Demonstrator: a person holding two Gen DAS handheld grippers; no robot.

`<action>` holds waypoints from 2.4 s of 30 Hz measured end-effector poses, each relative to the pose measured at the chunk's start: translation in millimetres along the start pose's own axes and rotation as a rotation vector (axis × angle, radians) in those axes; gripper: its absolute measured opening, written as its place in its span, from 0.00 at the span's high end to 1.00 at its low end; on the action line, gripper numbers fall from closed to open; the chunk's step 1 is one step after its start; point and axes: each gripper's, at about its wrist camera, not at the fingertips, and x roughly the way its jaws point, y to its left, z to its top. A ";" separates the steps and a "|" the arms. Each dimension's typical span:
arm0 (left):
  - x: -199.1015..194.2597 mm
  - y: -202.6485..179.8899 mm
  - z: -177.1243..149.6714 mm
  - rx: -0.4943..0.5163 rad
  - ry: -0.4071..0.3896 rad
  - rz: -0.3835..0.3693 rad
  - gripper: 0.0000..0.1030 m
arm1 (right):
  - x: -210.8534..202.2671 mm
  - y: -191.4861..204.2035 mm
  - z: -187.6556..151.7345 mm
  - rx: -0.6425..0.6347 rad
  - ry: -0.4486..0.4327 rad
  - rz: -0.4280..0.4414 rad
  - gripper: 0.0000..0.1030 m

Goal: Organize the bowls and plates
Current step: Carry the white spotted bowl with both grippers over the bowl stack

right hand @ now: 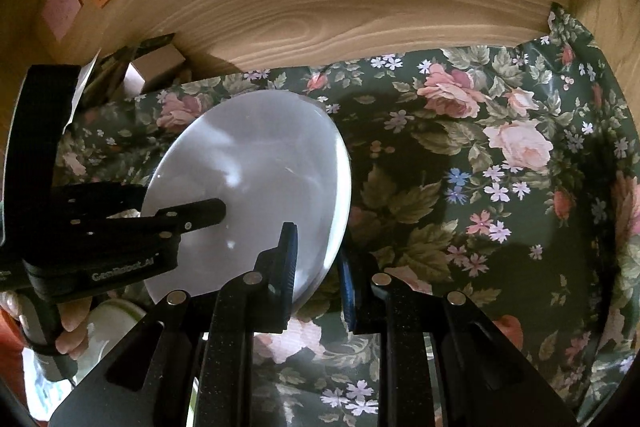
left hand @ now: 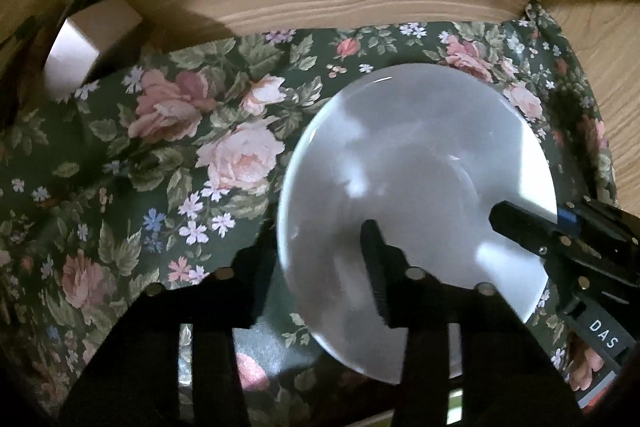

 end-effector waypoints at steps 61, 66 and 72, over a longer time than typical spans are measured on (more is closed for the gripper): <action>-168.0 106.7 -151.1 -0.187 -0.273 -0.045 0.74 | -74.2 165.5 -55.9 -0.196 -0.172 0.142 0.83; -178.2 121.0 -169.6 -0.215 -0.290 -0.031 0.74 | -68.7 183.0 -65.3 -0.217 -0.161 0.166 0.83; -180.4 136.0 -192.0 -0.243 -0.295 -0.018 0.74 | -59.6 199.5 -74.4 -0.236 -0.138 0.193 0.83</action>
